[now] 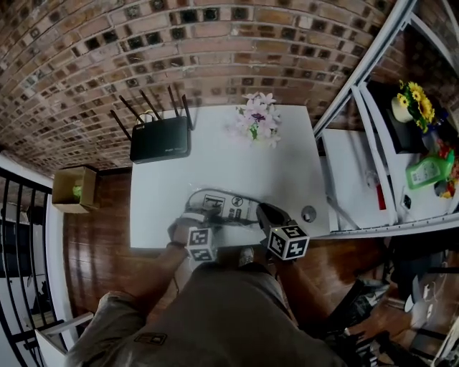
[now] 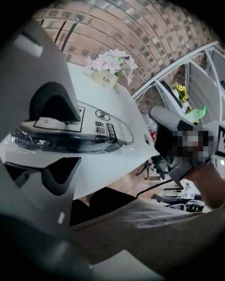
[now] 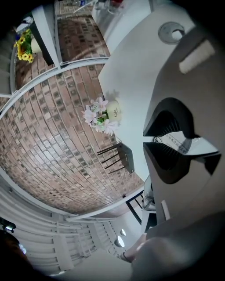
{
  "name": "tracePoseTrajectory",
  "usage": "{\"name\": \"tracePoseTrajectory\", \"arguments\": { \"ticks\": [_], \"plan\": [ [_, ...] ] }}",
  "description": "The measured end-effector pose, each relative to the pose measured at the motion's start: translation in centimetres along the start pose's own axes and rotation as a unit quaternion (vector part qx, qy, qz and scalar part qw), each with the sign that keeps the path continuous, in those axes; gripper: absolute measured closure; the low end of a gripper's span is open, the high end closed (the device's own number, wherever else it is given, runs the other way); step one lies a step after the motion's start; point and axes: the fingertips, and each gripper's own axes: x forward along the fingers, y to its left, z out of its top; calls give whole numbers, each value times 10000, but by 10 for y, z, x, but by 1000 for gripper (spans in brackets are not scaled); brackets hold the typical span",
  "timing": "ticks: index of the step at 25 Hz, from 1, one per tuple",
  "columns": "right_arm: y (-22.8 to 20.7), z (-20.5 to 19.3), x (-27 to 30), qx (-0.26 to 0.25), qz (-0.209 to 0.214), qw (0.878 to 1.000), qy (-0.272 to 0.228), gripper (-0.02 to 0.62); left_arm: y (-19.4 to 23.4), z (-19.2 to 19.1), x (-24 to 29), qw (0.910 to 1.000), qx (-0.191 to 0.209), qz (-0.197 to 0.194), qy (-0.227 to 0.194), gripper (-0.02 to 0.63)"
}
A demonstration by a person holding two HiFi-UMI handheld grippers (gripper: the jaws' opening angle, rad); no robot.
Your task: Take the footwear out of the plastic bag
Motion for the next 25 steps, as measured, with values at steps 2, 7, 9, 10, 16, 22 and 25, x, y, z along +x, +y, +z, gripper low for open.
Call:
{"name": "tracePoseTrajectory", "arguments": {
  "ticks": [2,7,9,10,16,22,25],
  "plan": [
    [-4,1,-5,-2,-48,10000,-13,540,1,-1,4,9998,144,133,84,373],
    [-16,4,-16,17,-149,9999,-85,541,5,0,2,9993,182,322,-4,431],
    [-21,6,-21,15,-184,9998,-122,541,5,0,-1,9993,118,345,-64,471],
    [-24,7,-23,-1,-206,9997,-139,541,5,0,-2,9993,77,351,-88,484],
    [-50,8,-39,-307,-388,9987,-137,541,12,-1,-17,9989,-176,379,-209,526],
    [-69,7,-50,-1103,-516,9926,-10,543,25,-2,-39,9983,-399,245,-350,552],
    [-77,-2,-50,-1550,-558,9861,211,551,30,-5,-50,9979,-498,88,-416,558]
  ]
}}
